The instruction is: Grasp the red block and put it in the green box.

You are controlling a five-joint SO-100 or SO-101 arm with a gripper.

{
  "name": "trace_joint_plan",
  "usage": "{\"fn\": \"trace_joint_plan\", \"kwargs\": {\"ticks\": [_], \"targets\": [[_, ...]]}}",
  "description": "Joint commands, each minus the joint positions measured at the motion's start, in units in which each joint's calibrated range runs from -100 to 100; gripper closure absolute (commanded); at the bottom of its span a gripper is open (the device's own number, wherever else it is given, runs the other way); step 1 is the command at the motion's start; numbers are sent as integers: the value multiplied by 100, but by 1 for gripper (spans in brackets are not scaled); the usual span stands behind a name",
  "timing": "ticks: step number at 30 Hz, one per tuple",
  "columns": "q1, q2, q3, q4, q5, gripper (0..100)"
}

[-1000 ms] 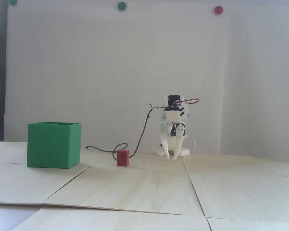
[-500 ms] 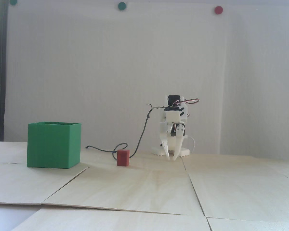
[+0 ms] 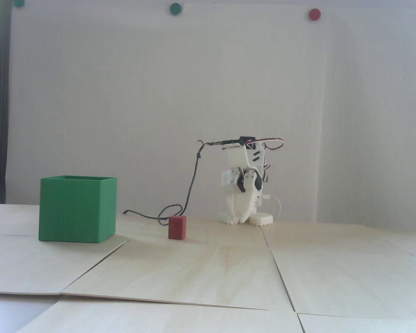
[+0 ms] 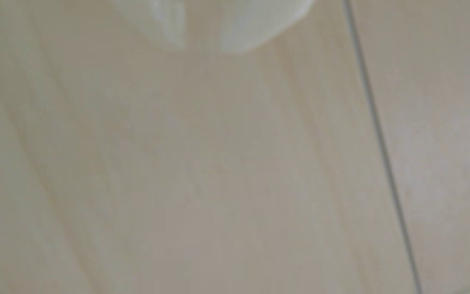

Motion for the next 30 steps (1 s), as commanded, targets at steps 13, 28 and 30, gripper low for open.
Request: {"fn": "trace_joint_plan", "kwargs": {"ticks": [13, 28, 30], "targets": [[1227, 6086, -6367, 1610, -1138, 97], [1991, 9915, -9580, 2487, -1800, 98], [2056, 10128, -10032, 2487, -2008, 98]]}}
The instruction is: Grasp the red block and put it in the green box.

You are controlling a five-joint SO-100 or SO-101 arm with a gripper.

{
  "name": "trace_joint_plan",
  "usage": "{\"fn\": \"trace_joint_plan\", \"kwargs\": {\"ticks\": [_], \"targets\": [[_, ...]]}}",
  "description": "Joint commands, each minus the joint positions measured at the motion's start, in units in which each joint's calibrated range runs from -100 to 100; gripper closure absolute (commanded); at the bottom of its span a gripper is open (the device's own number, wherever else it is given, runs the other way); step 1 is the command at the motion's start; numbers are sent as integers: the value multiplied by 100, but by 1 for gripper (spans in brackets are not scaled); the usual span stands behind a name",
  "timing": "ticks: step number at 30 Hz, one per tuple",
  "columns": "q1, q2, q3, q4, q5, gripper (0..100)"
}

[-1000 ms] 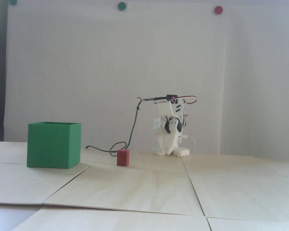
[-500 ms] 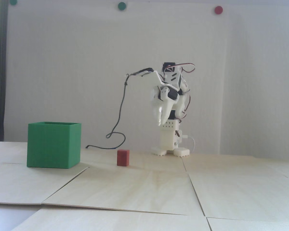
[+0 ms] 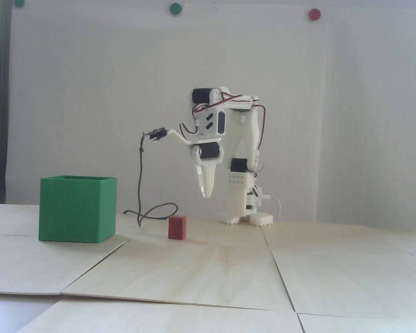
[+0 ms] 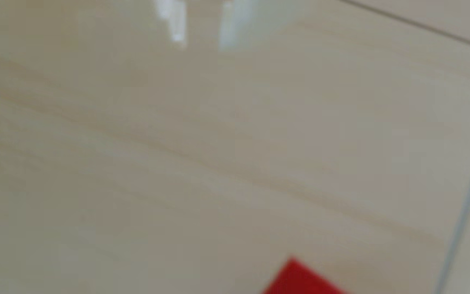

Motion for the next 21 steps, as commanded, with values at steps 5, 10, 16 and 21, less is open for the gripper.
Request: {"fn": "trace_joint_plan", "kwargs": {"ticks": [5, 10, 16, 21], "targets": [[455, 1173, -2422, 141, -790, 97], [600, 1845, -3043, 133, -852, 97], [697, 2287, -3549, 192, -993, 97], [640, 2287, -3549, 251, -962, 75]]}}
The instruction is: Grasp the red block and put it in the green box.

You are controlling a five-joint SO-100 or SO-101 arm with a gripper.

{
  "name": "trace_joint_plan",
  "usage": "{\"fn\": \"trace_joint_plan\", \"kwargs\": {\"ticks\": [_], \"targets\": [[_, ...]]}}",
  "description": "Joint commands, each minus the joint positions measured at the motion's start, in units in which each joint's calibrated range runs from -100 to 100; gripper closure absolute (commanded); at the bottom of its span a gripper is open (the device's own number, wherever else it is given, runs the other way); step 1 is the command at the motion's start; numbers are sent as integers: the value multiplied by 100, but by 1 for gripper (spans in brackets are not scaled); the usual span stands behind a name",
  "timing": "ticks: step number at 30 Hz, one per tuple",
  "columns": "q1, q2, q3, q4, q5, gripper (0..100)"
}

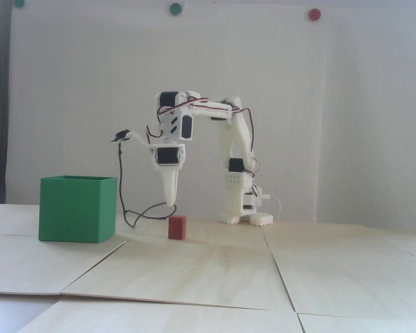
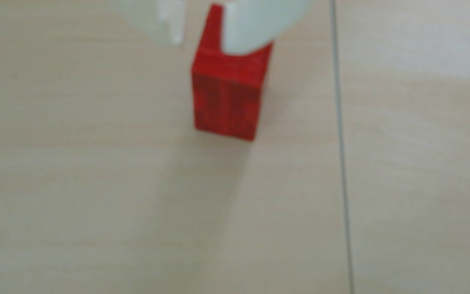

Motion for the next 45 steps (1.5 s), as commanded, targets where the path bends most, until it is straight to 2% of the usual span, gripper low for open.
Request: {"fn": "trace_joint_plan", "kwargs": {"ticks": [1, 8, 13, 20, 35, 45], "targets": [[-18, -81, -451, 227, 10, 72], [-251, -49, -398, 817, 25, 70], [-235, -2, -229, 623, 25, 70], [-203, 243, 285, 303, 25, 78], [-162, 330, 347, -85, 30, 78], [-171, 322, 303, -305, 280, 78]]}}
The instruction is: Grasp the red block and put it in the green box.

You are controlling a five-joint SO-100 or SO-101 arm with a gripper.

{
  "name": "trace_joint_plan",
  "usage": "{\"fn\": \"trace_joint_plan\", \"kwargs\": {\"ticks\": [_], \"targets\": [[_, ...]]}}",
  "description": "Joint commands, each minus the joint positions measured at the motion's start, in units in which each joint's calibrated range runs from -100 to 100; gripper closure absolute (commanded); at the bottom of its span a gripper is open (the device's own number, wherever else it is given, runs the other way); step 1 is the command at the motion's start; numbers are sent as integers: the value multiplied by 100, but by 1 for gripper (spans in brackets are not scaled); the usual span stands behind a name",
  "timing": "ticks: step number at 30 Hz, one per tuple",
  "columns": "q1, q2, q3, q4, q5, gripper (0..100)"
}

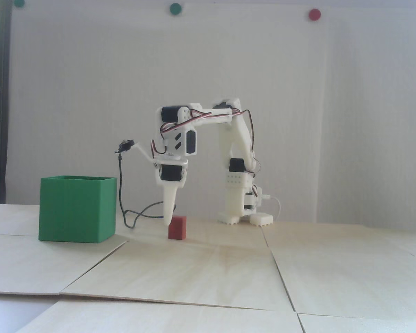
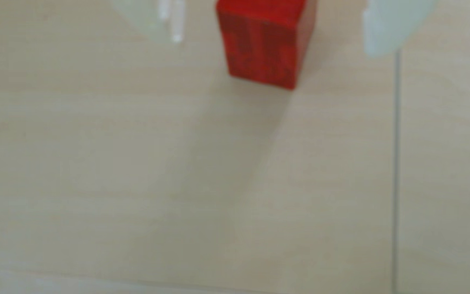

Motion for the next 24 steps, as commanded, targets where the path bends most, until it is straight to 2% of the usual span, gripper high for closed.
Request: {"fn": "trace_joint_plan", "kwargs": {"ticks": [1, 14, 24], "targets": [[36, -52, -73, -138, 137, 78], [28, -52, 42, 182, 100, 78], [28, -52, -29, -619, 131, 78]]}}
